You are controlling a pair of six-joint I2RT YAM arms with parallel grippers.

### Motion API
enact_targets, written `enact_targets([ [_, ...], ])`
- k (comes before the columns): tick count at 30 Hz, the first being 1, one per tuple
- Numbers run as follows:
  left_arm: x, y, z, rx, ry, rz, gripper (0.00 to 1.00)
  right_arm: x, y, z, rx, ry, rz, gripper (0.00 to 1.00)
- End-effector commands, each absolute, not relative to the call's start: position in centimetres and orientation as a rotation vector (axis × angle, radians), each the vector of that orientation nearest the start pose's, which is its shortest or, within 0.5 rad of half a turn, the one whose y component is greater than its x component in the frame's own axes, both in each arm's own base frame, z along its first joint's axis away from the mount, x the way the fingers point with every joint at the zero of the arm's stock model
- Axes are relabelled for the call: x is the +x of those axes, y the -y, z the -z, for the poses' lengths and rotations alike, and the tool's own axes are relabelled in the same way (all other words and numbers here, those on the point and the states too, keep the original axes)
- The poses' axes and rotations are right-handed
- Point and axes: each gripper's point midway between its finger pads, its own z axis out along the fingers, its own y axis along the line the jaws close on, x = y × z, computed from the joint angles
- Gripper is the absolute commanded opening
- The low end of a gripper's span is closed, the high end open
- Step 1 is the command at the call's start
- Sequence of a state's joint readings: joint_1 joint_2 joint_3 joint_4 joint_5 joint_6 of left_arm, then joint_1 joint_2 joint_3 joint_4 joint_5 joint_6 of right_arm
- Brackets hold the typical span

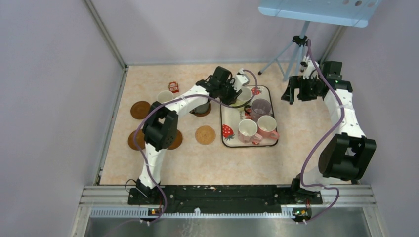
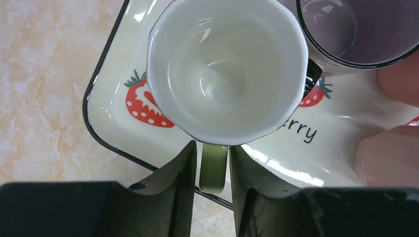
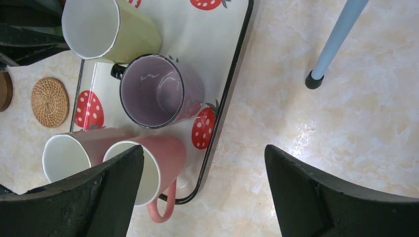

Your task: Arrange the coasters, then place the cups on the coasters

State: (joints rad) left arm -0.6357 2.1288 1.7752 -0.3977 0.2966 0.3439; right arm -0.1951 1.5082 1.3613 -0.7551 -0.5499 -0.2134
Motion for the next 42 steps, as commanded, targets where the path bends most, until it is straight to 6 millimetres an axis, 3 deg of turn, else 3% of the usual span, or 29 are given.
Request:
enact_targets([
  [1, 43.7, 36.9, -11.4, 1.239, -1.980, 0.481, 0.38, 37.6, -0.8, -21.2, -0.260, -2.290, -0.456, 0.90],
  [13, 44.8, 37.8, -10.0, 1.258, -2.011, 0.485, 0.42, 37.6, -0.7, -21.2, -0.266, -2.291, -0.447, 0.90],
  [17, 45.0, 38.0, -9.9, 1.262, -2.013, 0.489, 0.35, 37.6, -0.6, -21.3, -0.272, -2.291, -0.441, 0.90],
  [21, 45.4, 38.2, -11.2, 1.239, -1.994, 0.492, 0.20, 37.6, -0.6, -21.4, -0.274, -2.289, -0.440, 0.90],
  [27, 46.6, 38.5, -16.2, 1.166, -1.887, 0.500, 0.01, 38.1, -0.7, -21.4, -0.268, -2.280, -0.459, 0.90],
  [32, 48.8, 37.2, -24.1, 1.031, -1.761, 0.552, 0.00, 38.6, -1.0, -21.9, -0.262, -2.257, -0.483, 0.90],
  [37, 50.7, 32.3, -31.3, 0.884, -1.671, 0.581, 0.00, 39.2, -1.7, -22.2, -0.256, -2.234, -0.535, 0.90],
  [42, 52.0, 25.0, -34.4, 0.730, -1.707, 0.584, 0.00, 39.5, -2.9, -22.3, -0.283, -2.229, -0.560, 0.90],
])
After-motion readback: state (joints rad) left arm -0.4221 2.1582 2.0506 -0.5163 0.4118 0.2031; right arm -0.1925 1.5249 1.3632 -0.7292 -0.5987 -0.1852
